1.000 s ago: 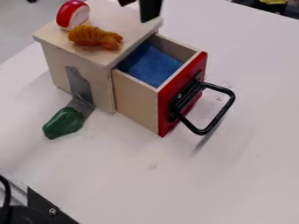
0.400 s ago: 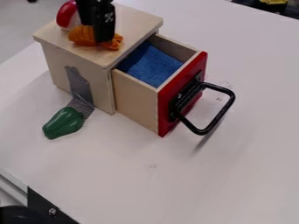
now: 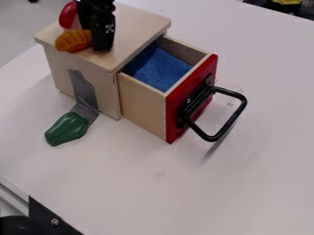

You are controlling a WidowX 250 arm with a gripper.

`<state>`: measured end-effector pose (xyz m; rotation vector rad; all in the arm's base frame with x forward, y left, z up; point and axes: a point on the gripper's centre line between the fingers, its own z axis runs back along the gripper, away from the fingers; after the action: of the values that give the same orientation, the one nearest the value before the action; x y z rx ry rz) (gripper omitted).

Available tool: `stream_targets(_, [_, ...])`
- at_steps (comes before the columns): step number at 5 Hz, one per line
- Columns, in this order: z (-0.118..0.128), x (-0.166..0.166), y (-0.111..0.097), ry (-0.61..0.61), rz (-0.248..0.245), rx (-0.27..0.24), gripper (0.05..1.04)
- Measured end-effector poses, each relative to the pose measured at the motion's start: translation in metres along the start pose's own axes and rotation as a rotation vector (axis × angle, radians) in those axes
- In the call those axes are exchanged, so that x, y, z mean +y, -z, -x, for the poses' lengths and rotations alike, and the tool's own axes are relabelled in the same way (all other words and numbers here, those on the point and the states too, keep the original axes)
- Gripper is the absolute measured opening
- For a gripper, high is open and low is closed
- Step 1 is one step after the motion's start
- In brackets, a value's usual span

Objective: Pick up the shrimp sushi and place it in the drawer

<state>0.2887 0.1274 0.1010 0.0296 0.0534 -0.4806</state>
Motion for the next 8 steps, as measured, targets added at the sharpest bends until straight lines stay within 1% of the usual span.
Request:
stream_targets(1, [-0.007, -0.014, -0.003, -0.039, 0.004, 0.004, 0.465])
stream_targets(2, [-0.024, -0.046, -0.008, -0.098, 0.034, -0.020, 0.394])
stream_targets(3, [-0.039, -0.066, -0.009, -0.167, 0.041, -0.020, 0.380])
stream_targets(4, [-0.058, -0.090, -0.010, -0.266, 0.048, -0.040, 0.371])
stream_targets(5, [-0.079, -0.097, -0.004, -0.335, 0.031, -0.020, 0.370])
stream_targets(6, [-0.091, -0.090, -0.002, -0.394, 0.005, -0.021, 0.370])
stream_targets(7, [-0.095, -0.082, -0.003, -0.417, -0.021, -0.028, 0.370])
stream_targets(8, [-0.095, -0.075, -0.005, -0.430, -0.033, -0.035, 0.370])
